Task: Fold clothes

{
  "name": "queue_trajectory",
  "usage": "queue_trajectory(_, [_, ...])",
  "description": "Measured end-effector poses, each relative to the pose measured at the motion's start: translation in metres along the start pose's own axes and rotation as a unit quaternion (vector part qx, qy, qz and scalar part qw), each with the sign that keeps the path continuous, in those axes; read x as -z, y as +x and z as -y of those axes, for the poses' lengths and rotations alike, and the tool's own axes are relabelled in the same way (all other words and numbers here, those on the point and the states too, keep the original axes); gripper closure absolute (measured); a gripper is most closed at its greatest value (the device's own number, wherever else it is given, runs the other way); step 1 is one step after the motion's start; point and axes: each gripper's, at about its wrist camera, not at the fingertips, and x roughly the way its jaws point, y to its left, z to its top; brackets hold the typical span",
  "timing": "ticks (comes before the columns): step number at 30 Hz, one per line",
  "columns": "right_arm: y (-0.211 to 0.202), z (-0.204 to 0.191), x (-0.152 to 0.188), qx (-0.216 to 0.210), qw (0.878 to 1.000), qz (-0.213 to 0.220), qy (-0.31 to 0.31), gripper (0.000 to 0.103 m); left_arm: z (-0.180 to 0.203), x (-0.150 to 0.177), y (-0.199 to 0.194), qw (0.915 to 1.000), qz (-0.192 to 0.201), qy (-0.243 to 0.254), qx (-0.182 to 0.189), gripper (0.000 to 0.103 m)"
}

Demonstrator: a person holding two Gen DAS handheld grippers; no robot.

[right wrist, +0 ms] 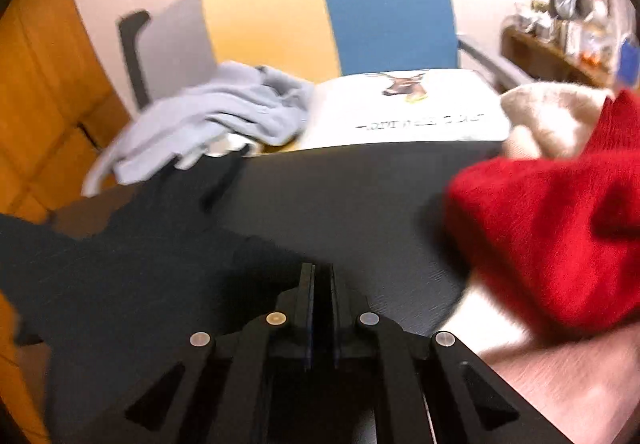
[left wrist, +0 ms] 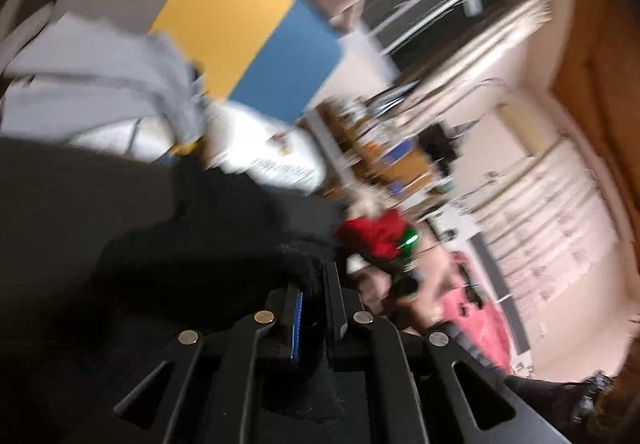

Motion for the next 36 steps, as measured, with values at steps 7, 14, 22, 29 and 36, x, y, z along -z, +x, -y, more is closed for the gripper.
queue_trajectory(7, [0.006, 0.032, 0.008, 0.037, 0.998, -0.013, 0.040, 0.095, -0.047, 0.008, 0.024, 0.9978, -0.032, -0.053, -0.024, 0.098])
queue_trajectory(14, [-0.048, -0.055, 0.044, -0.052, 0.993, 0.024, -0.100, 0.049, -0.092, 0.016, 0.044, 0.9920, -0.059, -0.103, -0.042, 0.097])
queue_trajectory(22, [-0.021, -0.124, 0.098, -0.007, 0.967, -0.026, -0.254, 0.046, -0.082, 0.013, 0.029, 0.9917, -0.078, -0.102, -0.012, 0.094])
queue_trajectory(29, [-0.029, -0.072, 0.091, 0.097, 0.965, -0.038, -0.242, 0.063, -0.114, -0.003, 0.018, 0.9839, -0.053, -0.162, -0.051, 0.085])
queue_trajectory(36, [-0.042, -0.042, 0.094, 0.116, 0.969, -0.048, -0.214, 0.039, -0.140, 0.025, 0.013, 0.9764, -0.048, -0.205, -0.048, 0.078])
